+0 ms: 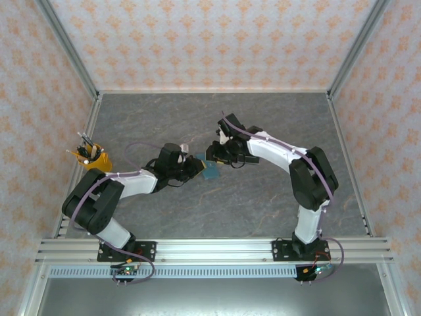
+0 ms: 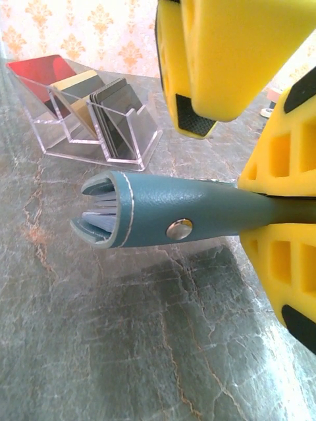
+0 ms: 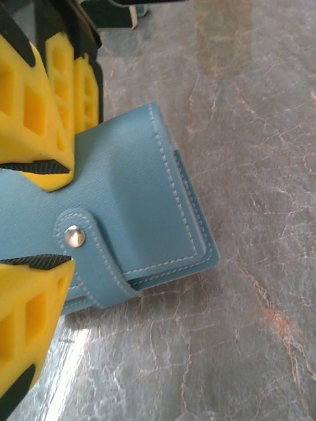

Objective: Take the credit cards out of the card holder

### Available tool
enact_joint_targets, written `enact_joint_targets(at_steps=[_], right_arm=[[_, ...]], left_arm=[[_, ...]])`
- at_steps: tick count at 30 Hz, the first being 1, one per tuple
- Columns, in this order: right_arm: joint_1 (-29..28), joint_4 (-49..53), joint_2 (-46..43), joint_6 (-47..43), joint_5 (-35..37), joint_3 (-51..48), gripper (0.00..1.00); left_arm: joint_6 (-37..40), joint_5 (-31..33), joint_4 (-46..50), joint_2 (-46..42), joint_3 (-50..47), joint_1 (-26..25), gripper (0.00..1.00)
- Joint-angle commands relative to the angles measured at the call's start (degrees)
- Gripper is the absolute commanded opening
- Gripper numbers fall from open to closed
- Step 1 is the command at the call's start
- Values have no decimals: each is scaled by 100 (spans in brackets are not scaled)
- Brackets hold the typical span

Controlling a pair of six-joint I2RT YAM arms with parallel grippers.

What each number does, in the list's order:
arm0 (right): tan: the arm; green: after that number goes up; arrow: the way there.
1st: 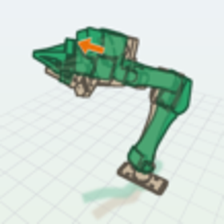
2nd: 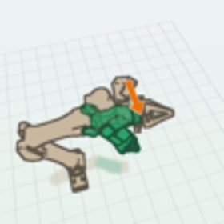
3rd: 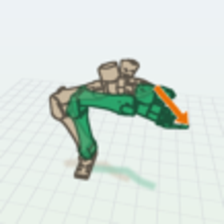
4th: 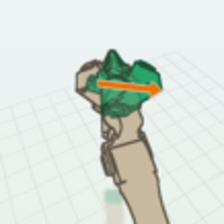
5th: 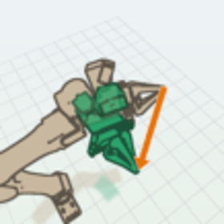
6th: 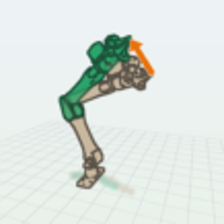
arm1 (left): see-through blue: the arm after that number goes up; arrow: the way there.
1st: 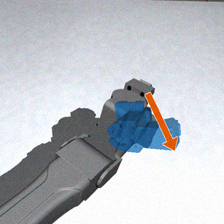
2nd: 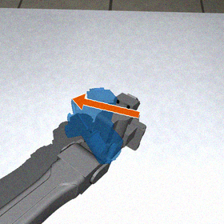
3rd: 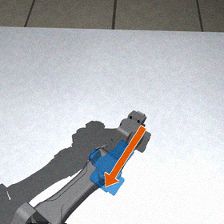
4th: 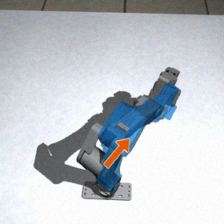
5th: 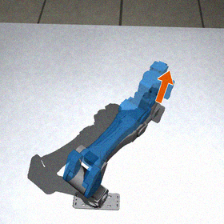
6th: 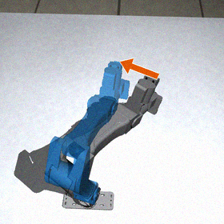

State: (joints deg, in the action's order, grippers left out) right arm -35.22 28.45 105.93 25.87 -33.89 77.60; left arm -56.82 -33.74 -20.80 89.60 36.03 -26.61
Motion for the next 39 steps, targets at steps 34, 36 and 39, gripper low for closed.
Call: enact_joint_targets(at_steps=[34, 36, 39], right_arm=[[-6, 669, 307, -40, 597, -71, 25], [-2, 795, 280, -64, 895, -84, 23], [-10, 937, 220, -111, 1318, -152, 20]], left_arm=[[287, 11, 26, -406, 352, -28, 0], [311, 88, 97, -447, 352, -27, 0], [334, 197, 202, -518, 335, -28, 0]])
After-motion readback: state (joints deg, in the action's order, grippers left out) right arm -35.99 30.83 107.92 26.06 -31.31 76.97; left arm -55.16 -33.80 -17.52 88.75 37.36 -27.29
